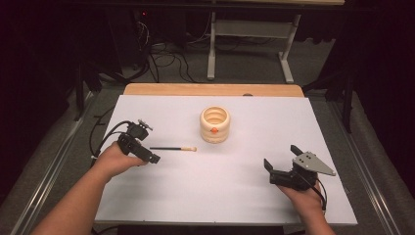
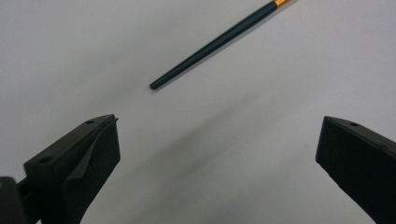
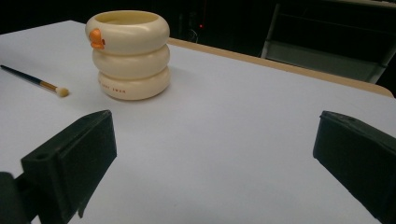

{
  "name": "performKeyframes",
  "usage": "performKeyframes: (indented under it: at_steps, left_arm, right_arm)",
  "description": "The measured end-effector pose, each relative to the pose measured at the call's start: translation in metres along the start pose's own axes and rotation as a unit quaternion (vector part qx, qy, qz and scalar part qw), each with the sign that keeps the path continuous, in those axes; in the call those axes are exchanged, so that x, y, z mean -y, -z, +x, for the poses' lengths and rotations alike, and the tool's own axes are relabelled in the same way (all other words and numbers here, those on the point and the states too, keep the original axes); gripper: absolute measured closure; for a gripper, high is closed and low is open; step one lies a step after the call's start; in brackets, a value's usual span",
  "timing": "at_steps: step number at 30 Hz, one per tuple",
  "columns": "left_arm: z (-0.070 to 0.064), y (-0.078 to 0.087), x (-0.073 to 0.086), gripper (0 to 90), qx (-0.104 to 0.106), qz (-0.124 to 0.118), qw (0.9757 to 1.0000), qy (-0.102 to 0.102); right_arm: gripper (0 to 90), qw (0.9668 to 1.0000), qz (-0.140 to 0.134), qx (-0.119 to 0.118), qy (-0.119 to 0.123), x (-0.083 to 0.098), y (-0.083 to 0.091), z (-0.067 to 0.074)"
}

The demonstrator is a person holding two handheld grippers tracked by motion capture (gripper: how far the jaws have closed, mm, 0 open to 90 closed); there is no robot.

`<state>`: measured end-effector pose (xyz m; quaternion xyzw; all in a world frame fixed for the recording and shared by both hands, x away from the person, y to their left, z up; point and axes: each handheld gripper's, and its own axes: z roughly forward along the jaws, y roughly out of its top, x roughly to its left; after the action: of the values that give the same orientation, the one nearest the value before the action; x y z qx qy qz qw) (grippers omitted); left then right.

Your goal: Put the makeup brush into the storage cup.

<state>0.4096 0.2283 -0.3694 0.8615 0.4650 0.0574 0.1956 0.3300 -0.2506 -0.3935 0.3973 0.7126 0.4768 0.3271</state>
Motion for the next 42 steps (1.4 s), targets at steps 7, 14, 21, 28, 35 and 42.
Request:
performKeyframes:
  at_steps: [7, 14, 21, 28, 35, 42]
  left_arm:
    - [0.005, -0.010, -0.008, 0.5, 0.001, 0.002, 0.9999, -0.010]
    - [0.012, -0.034, -0.017, 0.5, 0.009, 0.018, 0.9998, -0.008]
    - [0.015, -0.046, -0.022, 0.5, 0.017, 0.030, 0.9994, -0.004]
    - [0.015, -0.043, -0.030, 2.6, 0.010, 0.042, 0.9990, -0.013]
    - [0.008, -0.054, -0.036, 3.4, 0.017, 0.049, 0.9985, -0.021]
    - [0.006, -0.057, -0.041, 5.4, 0.011, 0.044, 0.9987, -0.023]
  right_arm:
    - [1.0, 1.0000, -0.001, 0.000, 0.002, 0.000, 0.001, 0.000]
    - [1.0, 1.0000, 0.001, 0.000, -0.004, 0.001, 0.001, 0.001]
    - [1.0, 1.0000, 0.000, -0.004, -0.007, 0.001, 0.001, 0.000]
    - [0.9, 1.0000, -0.002, -0.002, -0.009, 0.001, 0.002, -0.001]
    - [1.0, 0.9999, -0.002, -0.001, -0.011, 0.001, 0.002, -0.001]
    - [1.0, 0.9999, -0.002, -0.001, -0.010, 0.001, 0.002, -0.002]
